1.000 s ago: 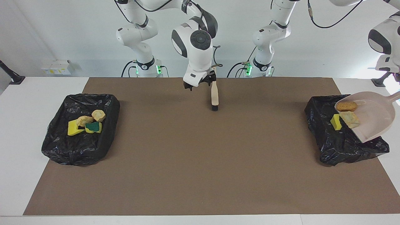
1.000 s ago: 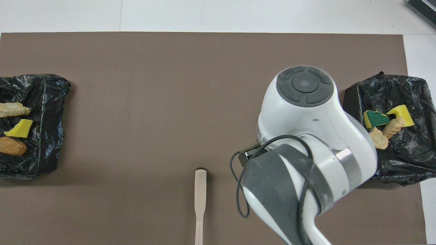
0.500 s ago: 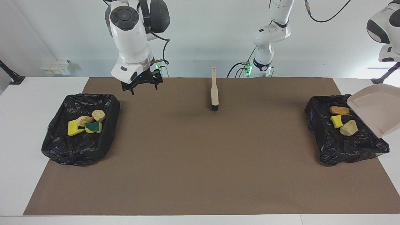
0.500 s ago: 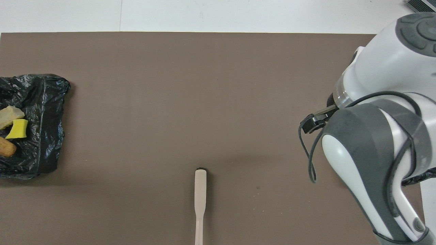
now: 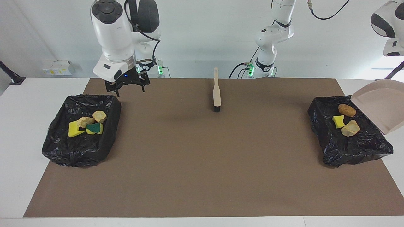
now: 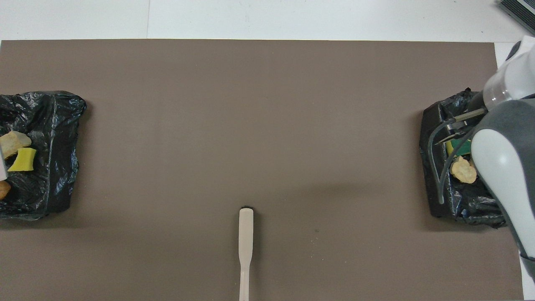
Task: Sweep and dump trash in bin
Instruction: 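Tip the dustpan into the bag while the right gripper drops the brush, then lift the empty dustpan away from the bag with the left gripper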
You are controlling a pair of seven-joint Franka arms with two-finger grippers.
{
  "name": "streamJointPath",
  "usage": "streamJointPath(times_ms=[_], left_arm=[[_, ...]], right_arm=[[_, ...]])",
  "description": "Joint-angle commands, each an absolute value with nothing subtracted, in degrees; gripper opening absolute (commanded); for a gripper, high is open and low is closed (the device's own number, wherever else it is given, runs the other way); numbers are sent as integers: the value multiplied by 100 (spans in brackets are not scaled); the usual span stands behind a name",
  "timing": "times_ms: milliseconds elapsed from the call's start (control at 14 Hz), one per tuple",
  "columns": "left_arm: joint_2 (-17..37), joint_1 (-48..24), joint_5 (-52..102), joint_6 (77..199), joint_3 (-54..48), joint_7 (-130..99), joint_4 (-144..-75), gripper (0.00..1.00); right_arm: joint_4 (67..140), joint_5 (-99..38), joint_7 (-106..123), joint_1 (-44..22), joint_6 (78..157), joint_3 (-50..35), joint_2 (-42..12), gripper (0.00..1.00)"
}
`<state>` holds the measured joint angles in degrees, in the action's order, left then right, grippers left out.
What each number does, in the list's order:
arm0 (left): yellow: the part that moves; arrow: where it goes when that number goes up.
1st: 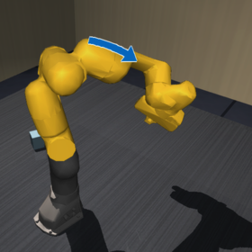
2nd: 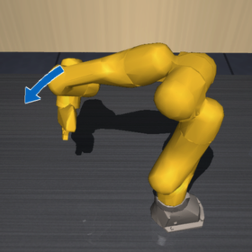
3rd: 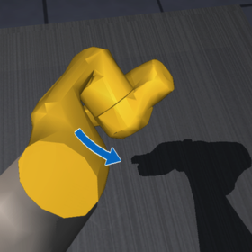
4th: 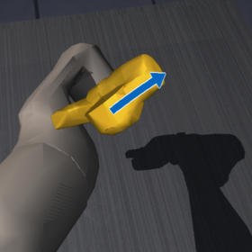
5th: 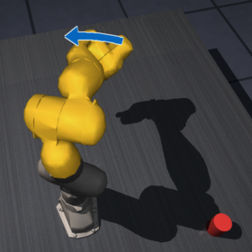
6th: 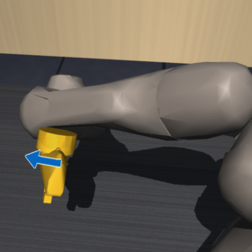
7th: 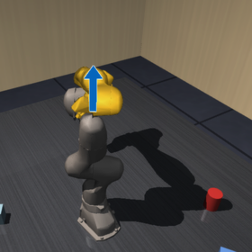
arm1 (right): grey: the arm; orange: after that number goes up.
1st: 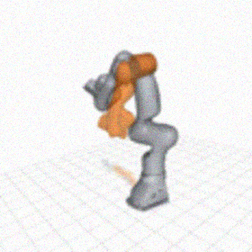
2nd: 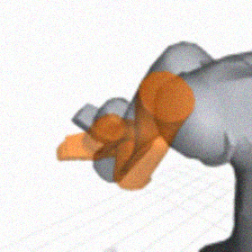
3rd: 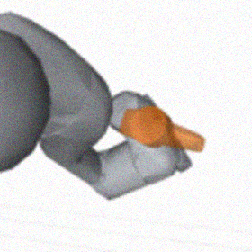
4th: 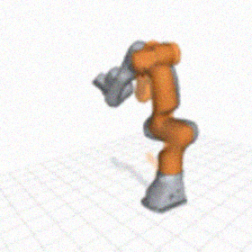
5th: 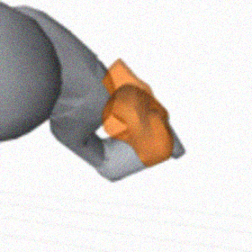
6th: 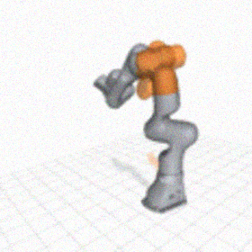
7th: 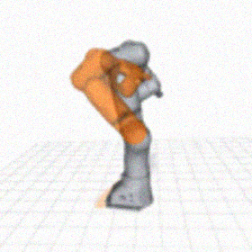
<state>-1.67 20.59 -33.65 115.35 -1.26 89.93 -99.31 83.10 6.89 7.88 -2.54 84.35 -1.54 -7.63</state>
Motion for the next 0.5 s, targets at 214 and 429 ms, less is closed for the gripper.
streamJointPath(times_ms=[214,429], left_arm=[[-220,1292,-2628,10680,-105,8378,-9967,0],[-229,959,-2137,10617,-105,7842,-10177,0]], right_arm=[[8271,659,993,439,8481,-158,-668,100],[8305,318,206,413,8446,-237,-440,100]])
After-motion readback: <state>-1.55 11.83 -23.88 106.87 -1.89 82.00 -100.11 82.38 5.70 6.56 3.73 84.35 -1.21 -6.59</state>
